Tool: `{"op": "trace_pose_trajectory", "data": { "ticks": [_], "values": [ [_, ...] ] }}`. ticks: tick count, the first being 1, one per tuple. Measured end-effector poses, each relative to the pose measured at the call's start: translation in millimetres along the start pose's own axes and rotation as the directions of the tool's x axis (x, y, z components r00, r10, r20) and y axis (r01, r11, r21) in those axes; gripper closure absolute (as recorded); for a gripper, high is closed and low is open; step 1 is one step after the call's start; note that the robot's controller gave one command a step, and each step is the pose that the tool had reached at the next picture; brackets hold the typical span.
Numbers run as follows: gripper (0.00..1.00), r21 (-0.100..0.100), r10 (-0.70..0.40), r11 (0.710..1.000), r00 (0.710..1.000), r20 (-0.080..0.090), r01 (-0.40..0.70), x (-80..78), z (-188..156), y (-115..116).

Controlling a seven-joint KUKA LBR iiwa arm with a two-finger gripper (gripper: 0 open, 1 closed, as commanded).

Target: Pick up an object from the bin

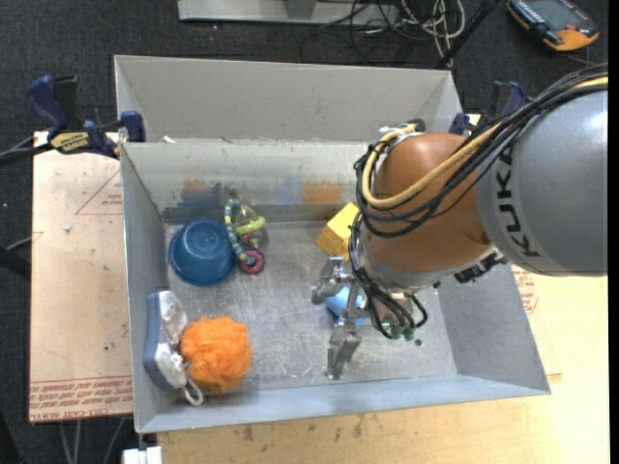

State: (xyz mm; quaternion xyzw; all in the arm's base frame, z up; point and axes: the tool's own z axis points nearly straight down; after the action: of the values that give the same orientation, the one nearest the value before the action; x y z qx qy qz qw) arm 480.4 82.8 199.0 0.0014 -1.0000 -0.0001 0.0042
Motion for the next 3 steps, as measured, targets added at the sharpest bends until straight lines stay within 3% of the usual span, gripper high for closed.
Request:
{"op": "trace_pose_trajectory", "data": {
  "ticks": [1,2,3],
  "values": [
    [0.0,-0.001,0.003,1.0,1.0,0.008,-0.003,-1.8,-4,0],
    [0.0,-0.001,-0.076,0.997,0.997,0.014,0.076,-4.9,30,-17],
    [0.0,0.001,-0.117,0.993,0.993,0.002,0.117,-15.1,46,-23]
  ]
}}
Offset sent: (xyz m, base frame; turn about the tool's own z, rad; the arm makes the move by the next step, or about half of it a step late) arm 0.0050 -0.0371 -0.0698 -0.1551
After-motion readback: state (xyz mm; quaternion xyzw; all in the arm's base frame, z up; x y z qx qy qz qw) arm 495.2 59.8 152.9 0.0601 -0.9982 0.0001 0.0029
